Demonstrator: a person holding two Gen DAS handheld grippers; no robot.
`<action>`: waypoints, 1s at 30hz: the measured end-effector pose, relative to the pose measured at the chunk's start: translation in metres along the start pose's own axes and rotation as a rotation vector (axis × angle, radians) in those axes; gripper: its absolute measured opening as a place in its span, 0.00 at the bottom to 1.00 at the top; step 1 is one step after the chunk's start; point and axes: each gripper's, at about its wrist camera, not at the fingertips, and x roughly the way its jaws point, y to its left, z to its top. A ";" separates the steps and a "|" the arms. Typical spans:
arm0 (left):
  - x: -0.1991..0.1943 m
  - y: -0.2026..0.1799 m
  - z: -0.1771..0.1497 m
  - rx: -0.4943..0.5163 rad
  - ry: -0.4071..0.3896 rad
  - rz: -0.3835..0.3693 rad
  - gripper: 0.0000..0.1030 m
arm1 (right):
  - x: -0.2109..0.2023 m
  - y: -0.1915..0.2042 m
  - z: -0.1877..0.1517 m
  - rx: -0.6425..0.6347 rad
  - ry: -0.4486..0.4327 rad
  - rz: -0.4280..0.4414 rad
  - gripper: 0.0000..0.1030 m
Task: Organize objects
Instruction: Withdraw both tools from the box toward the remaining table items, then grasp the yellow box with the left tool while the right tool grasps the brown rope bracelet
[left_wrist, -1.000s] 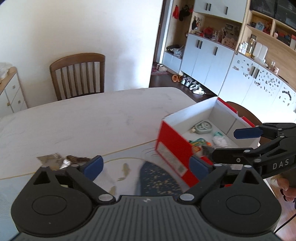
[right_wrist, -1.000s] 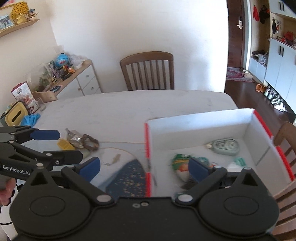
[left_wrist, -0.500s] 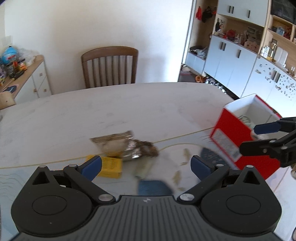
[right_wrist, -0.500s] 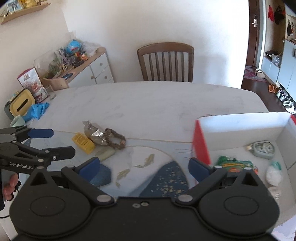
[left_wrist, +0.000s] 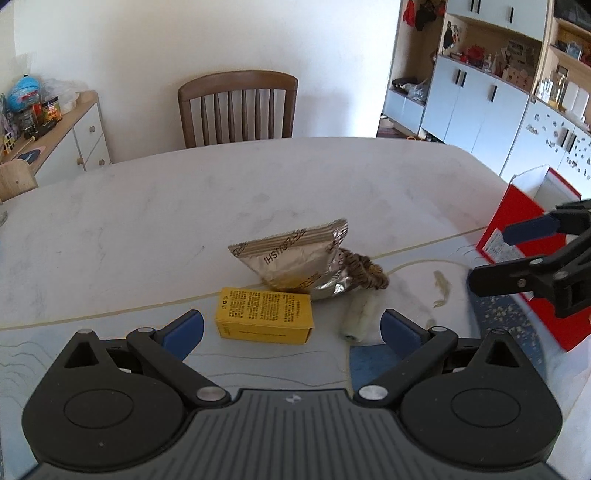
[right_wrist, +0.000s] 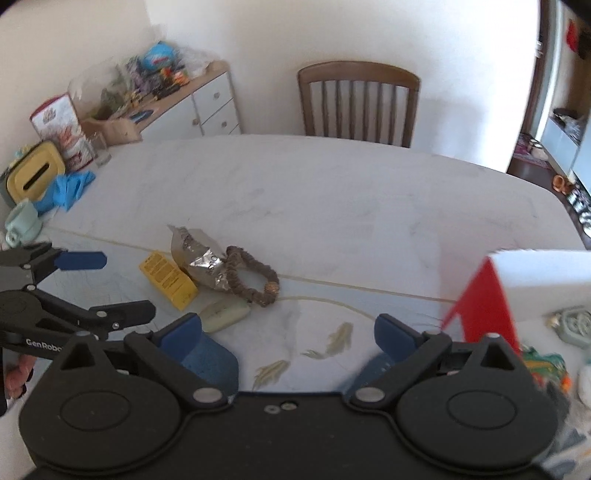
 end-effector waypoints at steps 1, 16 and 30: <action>0.004 0.001 -0.001 0.003 0.005 0.001 1.00 | 0.006 0.003 0.001 -0.016 0.009 -0.003 0.95; 0.044 0.009 -0.007 -0.013 0.035 0.048 0.99 | 0.061 0.028 0.024 -0.151 0.054 0.028 0.71; 0.049 -0.002 -0.015 0.025 0.028 0.084 0.73 | 0.084 0.045 0.028 -0.205 0.083 0.085 0.40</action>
